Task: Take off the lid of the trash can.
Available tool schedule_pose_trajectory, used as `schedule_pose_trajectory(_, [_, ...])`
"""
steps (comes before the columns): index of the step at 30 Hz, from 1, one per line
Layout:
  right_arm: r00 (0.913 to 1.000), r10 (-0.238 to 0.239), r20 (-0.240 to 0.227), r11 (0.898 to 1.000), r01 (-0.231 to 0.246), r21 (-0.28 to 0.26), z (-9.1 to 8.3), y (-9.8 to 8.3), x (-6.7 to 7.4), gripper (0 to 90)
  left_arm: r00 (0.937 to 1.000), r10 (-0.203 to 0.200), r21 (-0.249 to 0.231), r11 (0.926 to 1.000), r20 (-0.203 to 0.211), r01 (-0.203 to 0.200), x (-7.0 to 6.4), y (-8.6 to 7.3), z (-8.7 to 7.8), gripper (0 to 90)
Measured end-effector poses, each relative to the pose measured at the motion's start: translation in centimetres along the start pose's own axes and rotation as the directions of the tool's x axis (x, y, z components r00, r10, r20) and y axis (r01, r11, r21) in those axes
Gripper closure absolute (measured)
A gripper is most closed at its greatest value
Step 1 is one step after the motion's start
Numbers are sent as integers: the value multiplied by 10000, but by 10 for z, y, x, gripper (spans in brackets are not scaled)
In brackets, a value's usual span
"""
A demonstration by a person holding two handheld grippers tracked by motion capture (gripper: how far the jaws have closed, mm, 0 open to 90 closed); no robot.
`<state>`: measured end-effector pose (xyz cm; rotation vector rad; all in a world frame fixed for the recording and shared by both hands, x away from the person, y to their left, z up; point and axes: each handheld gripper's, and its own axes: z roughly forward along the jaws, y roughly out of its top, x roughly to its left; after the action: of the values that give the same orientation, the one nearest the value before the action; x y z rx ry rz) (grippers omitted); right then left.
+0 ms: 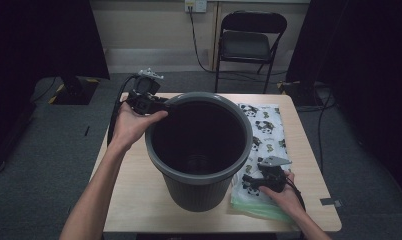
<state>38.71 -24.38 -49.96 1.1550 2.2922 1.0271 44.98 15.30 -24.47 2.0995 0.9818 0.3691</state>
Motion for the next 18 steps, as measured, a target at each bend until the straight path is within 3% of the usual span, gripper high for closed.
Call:
schedule_pose_trajectory(2, [10000, 0, 0, 10000, 0, 0, 0, 0, 0, 270, 9998, 130, 134, 9998, 118, -131, 0, 0, 0, 638])
schedule_pose_trajectory(3, [10000, -4, 1, 10000, 4, -1, 0, 0, 0, 270, 9998, 168, 72, 9998, 138, -169, -2, 0, 0, 693])
schedule_pose_trajectory(5, [10000, -1, -2, 10000, 1, 1, 0, 0, 0, 270, 9996, 257, 69, 9996, -82, -256, -5, 2, -2, 739])
schedule_pose_trajectory(13, [10000, 1, -2, 10000, -1, 1, 0, 0, 0, 270, 9986, -239, -786, 9965, 470, 275, 1, -1, -13, 747])
schedule_pose_trajectory(16, [10000, 0, -2, 10000, 0, 0, 0, 0, 0, 270, 9988, -210, -854, 9960, 433, 246, 2, -3, -14, 753])
schedule_pose_trajectory(18, [10000, 0, -1, 10000, 0, 1, 0, 0, 0, 269, 9995, 1, -735, 9973, 319, 22, 1, -2, -15, 760])
